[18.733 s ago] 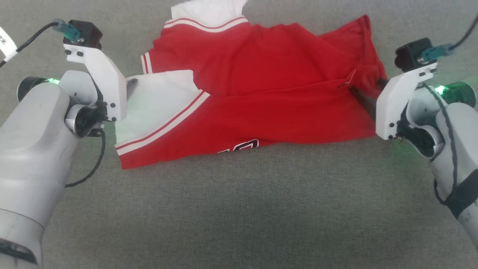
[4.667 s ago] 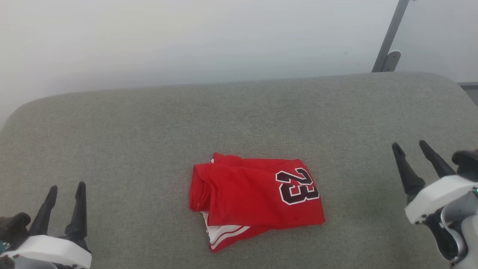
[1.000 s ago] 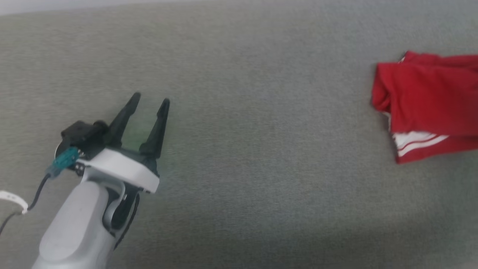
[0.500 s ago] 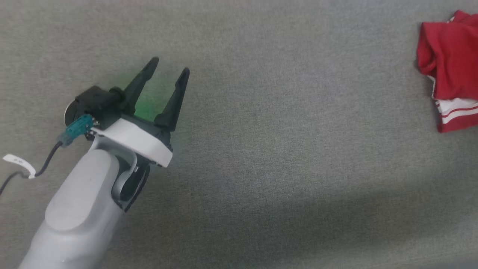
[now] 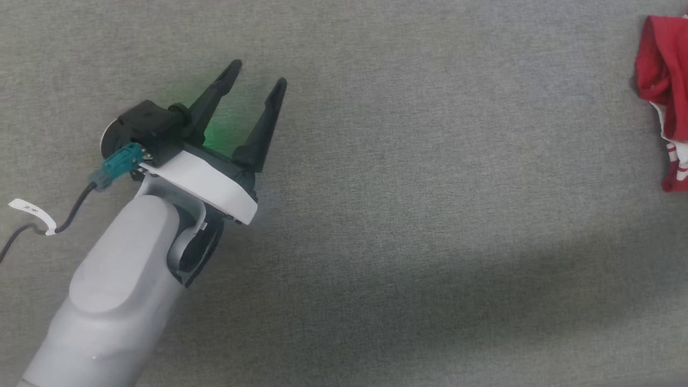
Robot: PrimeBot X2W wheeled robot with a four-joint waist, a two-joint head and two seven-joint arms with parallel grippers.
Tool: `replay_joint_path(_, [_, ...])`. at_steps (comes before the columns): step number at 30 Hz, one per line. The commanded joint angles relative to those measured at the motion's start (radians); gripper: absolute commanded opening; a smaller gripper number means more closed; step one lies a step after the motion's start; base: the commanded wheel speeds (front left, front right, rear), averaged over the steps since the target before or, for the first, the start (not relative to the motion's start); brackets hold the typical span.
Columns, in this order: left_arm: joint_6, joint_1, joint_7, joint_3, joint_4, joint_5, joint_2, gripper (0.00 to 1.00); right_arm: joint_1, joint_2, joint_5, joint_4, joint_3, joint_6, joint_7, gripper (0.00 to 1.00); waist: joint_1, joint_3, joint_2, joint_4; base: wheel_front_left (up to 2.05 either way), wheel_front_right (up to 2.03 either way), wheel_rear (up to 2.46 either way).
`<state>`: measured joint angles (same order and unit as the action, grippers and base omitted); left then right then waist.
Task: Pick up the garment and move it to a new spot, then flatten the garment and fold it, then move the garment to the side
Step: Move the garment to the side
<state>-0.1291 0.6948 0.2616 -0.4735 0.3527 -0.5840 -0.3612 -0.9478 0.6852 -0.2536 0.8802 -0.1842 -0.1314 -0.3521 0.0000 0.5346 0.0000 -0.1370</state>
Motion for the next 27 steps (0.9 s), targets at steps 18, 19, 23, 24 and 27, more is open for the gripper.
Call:
replay_joint_path(18, [-0.001, -0.126, 0.004, 0.125, -0.016, 0.021, -0.013, 1.0, -0.067, -0.061, -0.036, 0.102, 0.007, 0.001, 0.164, 1.0, 0.0, -0.155, 0.0, 0.029, 0.0, 0.0, 0.0])
replay_joint_path(19, [-0.001, -0.138, 0.004, 0.13, -0.016, 0.02, -0.015, 1.0, -0.058, -0.076, -0.044, 0.096, 0.005, 0.001, 0.178, 1.0, 0.0, -0.17, 0.0, 0.031, 0.0, 0.0, 0.0])
replay_joint_path(23, [-0.001, -0.191, 0.004, 0.154, -0.022, 0.016, -0.024, 1.0, -0.027, -0.124, -0.074, 0.079, 0.006, 0.001, 0.238, 1.0, 0.0, -0.23, 0.0, 0.047, 0.0, 0.0, 0.0])
replay_joint_path(24, [-0.001, -0.207, 0.004, 0.157, -0.026, 0.015, -0.024, 1.0, -0.018, -0.136, -0.077, 0.072, 0.004, 0.001, 0.258, 1.0, 0.0, -0.245, 0.0, 0.052, 0.0, 0.0, 0.0])
replay_joint_path(27, [-0.001, -0.254, 0.004, 0.165, -0.044, 0.019, -0.036, 1.0, 0.02, -0.171, -0.096, 0.065, 0.006, 0.001, 0.31, 1.0, 0.0, -0.294, 0.0, 0.067, 0.0, 0.0, 0.0])
